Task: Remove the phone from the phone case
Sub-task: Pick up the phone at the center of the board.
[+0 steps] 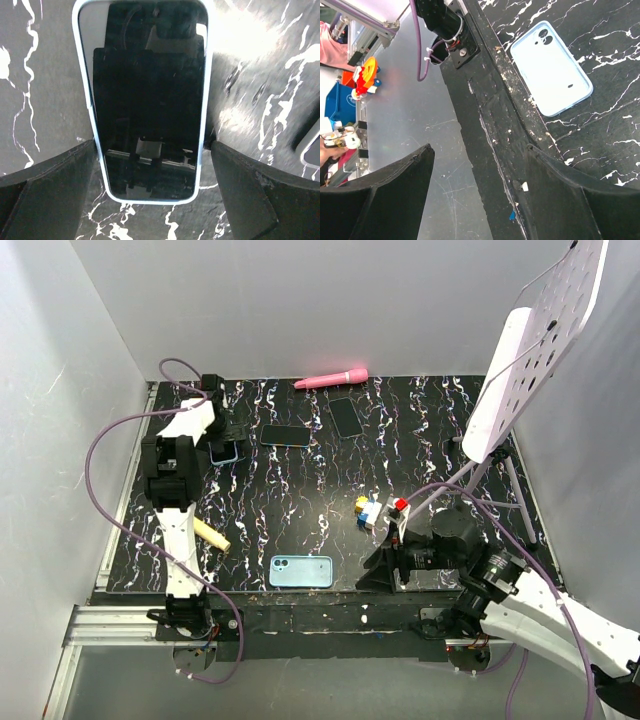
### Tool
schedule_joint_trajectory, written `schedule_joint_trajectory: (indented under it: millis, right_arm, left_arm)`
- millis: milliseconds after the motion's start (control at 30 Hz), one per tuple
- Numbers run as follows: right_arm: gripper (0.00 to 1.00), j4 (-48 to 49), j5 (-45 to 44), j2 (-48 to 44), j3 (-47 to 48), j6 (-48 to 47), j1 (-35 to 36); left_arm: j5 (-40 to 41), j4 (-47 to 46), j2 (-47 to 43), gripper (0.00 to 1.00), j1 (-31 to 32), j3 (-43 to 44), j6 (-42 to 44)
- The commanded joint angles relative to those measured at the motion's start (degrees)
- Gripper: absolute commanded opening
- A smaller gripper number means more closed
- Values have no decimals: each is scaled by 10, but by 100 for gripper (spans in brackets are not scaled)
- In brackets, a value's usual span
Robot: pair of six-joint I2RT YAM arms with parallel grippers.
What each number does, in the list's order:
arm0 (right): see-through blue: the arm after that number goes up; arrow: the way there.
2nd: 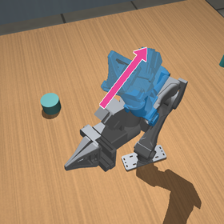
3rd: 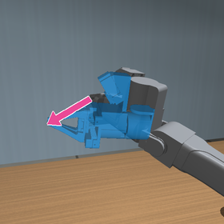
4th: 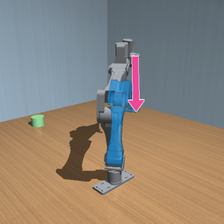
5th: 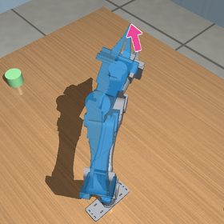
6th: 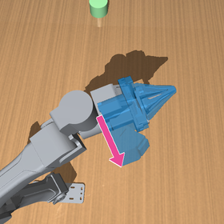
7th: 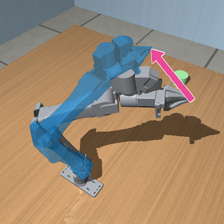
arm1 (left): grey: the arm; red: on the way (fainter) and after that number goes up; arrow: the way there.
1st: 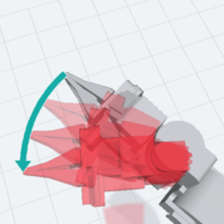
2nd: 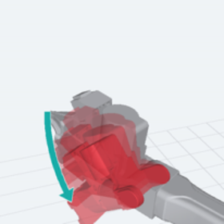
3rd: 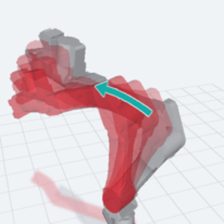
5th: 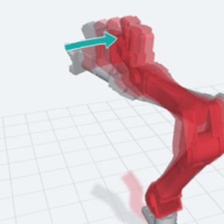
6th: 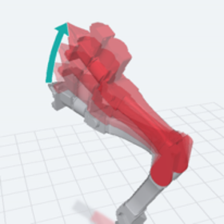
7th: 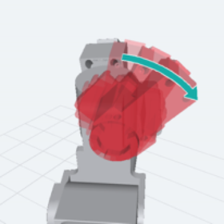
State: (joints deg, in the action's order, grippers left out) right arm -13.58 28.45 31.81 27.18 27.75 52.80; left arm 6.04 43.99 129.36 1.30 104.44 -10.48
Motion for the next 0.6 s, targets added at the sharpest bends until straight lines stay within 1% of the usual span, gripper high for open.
schedule_joint_trajectory:
  millis: [0, 33, 133, 200, 267, 300, 333, 367, 433, 467, 500, 533, 567]
  right_arm:
    - [78, 6, -19, -20, -3, 13, 3]
    - [78, 5, -22, -23, -5, 15, 3]
    - [78, 0, -29, -25, 0, 20, 3]
    - [78, -10, -35, -25, 6, 20, 3]
    - [78, -19, -49, -23, 10, 20, 3]
    - [78, -21, -58, -22, 10, 22, 3]
    - [78, -22, -67, -20, 10, 23, 3]
    - [78, -24, -75, -15, 12, 27, 3]
    - [78, -24, -84, -4, 14, 32, 3]
    - [78, -19, -83, 2, 13, 34, 3]
    - [78, -14, -81, 9, 11, 35, 3]
    - [78, -10, -85, 16, 13, 36, 3]
    - [78, -8, -88, 24, 15, 39, 3]
  left_arm:
    - [91, 93, 86, 96, 8, 77, -5]
    - [86, 94, 97, 95, 8, 88, -1]
    - [58, 108, 121, 86, 8, 138, 17]
    - [43, 122, 139, 76, 8, 163, 25]
    - [31, 125, 139, 62, 7, 163, 27]
    - [26, 124, 136, 52, 7, 158, 28]
    - [21, 120, 127, 38, 6, 147, 29]
    - [19, 116, 115, 27, 6, 133, 29]
    - [12, 94, 81, 13, -2, 97, 26]
    - [3, 88, 62, 3, -8, 76, 20]
    - [-5, 79, 37, 0, -12, 57, 13]
    - [-15, 68, 9, 0, -12, 32, 6]
    - [-26, 57, -17, 0, -30, 11, -2]
